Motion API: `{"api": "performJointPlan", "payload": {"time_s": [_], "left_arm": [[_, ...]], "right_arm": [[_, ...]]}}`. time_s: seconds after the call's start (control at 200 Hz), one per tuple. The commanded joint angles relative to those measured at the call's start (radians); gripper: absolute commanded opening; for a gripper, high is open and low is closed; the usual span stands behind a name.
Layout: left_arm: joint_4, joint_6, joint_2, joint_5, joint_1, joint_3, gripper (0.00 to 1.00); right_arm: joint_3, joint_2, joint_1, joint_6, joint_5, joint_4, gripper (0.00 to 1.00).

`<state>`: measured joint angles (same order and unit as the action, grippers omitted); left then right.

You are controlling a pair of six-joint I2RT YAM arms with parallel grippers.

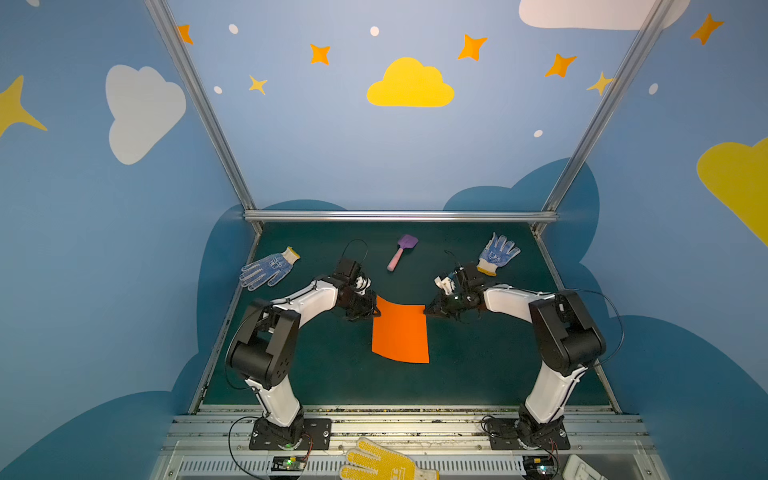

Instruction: Fold a paper plane with a square sheet of paper (fold left side to right side)

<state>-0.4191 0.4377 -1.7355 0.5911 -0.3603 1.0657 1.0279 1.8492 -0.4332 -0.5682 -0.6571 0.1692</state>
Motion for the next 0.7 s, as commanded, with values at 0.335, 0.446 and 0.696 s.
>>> {"api": "performJointPlan", "payload": {"time_s": [0.335, 0.446, 0.696], "left_arm": [[-0.048, -0.029, -0.007, -0.026, -0.017, 0.022, 0.04], [-0.069, -0.023, -0.004, -0.017, -0.05, 0.056, 0.04], [-0.064, 0.048, -0.074, -0.039, -0.155, 0.147, 0.04]], "right_arm": [[0.11, 0.141, -0.027, 0.069, 0.125, 0.086, 0.0], [0.101, 0.154, -0.029, 0.068, 0.127, 0.083, 0.0], [0.079, 0.167, -0.032, 0.071, 0.127, 0.07, 0.0]]}}
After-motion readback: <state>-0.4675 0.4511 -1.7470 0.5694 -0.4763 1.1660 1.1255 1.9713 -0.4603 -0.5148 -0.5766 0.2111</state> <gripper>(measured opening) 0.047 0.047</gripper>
